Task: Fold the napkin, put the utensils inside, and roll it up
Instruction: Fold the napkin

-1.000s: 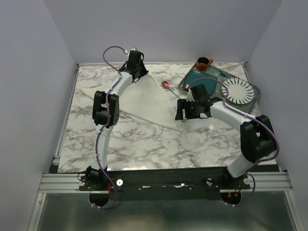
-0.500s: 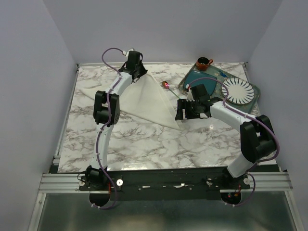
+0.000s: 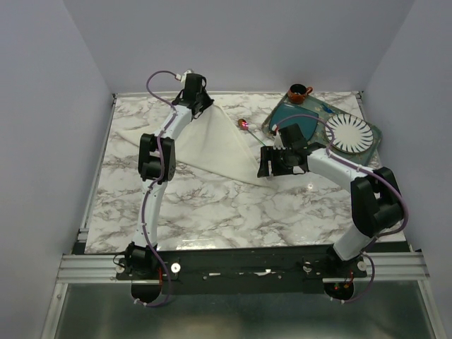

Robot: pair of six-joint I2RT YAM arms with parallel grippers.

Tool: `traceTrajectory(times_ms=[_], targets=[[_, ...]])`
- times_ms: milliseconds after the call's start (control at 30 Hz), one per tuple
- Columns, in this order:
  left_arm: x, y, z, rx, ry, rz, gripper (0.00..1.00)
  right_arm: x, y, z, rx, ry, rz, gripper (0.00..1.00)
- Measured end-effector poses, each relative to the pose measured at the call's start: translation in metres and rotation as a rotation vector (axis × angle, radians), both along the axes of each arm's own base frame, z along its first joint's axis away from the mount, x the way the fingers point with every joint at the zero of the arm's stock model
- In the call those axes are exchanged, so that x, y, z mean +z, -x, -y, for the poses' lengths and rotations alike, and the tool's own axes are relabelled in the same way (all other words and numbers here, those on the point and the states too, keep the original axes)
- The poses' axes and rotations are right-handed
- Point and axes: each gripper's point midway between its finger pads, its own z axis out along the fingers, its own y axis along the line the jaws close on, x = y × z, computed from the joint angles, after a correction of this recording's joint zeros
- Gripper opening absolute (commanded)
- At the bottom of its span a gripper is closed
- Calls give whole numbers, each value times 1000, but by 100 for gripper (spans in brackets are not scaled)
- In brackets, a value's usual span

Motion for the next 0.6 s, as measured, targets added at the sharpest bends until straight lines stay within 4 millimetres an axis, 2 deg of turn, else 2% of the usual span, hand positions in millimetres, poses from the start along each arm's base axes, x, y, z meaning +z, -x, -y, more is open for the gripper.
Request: traceTrajectory(times_ms=[233,467,600], targets=[[-13,-2,-3,18,15,-20,0,-4,1,0,0,5,-11,76],[-13,-6,-1,23,29,-10,0,-8,1,0,-5,6,-21,67],[-13,-7,-1,27,37,-4,0,-17,2,0,-7,15,-46,66]])
